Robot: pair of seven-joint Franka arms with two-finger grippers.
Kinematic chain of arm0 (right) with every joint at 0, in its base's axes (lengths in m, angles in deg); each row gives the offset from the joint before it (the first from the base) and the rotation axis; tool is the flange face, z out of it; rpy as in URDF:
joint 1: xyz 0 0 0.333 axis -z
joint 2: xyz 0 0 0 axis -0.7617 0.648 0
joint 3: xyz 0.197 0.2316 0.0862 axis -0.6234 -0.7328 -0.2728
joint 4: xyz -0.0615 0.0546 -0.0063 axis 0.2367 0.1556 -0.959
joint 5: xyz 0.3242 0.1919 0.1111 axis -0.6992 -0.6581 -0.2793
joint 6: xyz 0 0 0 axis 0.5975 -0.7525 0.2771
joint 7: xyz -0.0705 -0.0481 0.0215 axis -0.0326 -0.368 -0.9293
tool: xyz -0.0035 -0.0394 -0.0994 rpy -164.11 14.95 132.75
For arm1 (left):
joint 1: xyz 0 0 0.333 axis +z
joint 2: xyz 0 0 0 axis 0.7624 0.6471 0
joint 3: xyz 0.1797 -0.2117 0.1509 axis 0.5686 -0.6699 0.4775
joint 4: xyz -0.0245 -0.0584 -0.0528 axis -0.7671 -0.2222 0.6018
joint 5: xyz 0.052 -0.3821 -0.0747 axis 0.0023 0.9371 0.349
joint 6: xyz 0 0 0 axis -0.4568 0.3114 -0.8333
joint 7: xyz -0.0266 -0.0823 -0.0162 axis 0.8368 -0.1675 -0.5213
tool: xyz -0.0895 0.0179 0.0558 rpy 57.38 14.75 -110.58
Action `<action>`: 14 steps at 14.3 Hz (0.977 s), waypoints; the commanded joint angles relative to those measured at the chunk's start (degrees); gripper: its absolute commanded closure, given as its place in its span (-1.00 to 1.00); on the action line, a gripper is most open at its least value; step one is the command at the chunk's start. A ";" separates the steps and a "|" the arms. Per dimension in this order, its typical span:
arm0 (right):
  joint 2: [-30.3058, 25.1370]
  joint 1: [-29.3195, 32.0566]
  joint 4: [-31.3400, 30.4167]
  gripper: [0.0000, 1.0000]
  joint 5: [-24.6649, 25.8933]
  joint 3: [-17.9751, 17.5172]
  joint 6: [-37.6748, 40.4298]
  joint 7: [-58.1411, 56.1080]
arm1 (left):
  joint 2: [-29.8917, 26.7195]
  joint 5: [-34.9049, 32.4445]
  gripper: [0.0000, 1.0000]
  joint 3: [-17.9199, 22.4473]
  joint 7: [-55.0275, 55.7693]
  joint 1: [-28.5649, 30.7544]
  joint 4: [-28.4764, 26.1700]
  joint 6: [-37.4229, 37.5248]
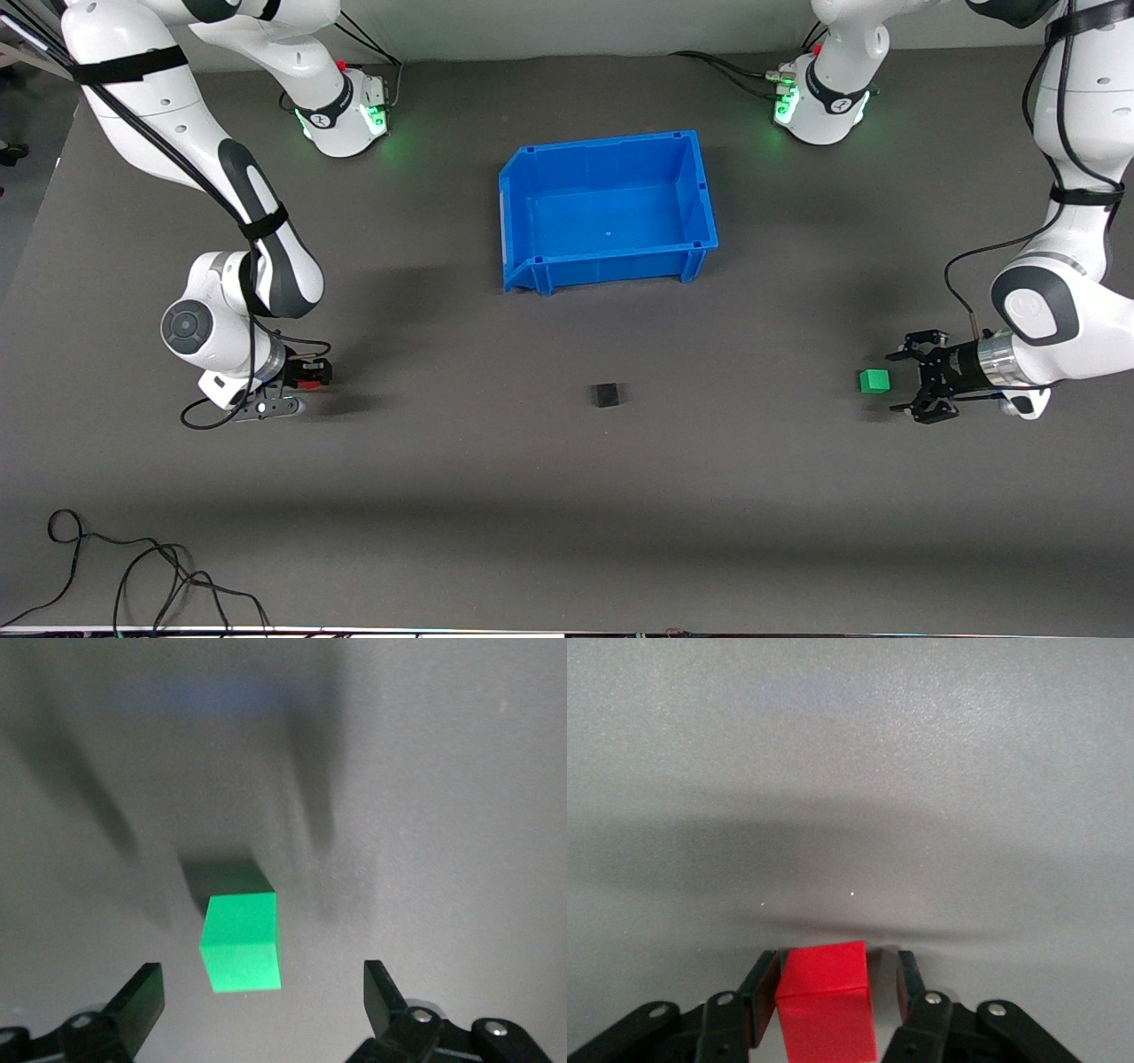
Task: Attach green and red cubes to black cube
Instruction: 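Grasp the green cube with the left gripper, then carry the red cube and the green cube toward the black cube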
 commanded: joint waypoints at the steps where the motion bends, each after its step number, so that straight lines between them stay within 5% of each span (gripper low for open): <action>1: -0.26 0.13 -0.05 -0.07 -1.46 0.00 -0.65 -2.06 | 0.72 2.17 -1.00 0.20 -1.80 -0.55 -1.48 -2.02; 4: -0.26 0.13 0.03 0.06 -1.91 0.00 -0.74 -2.06 | 1.17 2.96 -0.97 0.20 -1.80 -0.63 -1.83 -2.91; 6: -0.18 0.13 0.38 0.25 -1.99 0.00 -0.65 -2.06 | 0.99 2.96 -0.60 0.20 -1.71 -0.55 -1.74 -2.64; 8: -0.17 0.21 0.65 0.49 -1.99 0.00 -0.65 -2.06 | 0.73 3.05 0.00 0.20 -1.71 -0.37 -1.74 -2.38; 10: -0.26 0.22 0.65 1.00 -5.22 0.09 -0.65 -2.06 | 0.55 3.05 0.44 0.20 -0.93 -0.37 -1.39 -2.12; 14: -2.01 -0.31 0.65 1.00 -15.41 0.17 0.13 -0.66 | 0.20 3.40 0.57 0.20 1.88 -0.72 0.71 -1.24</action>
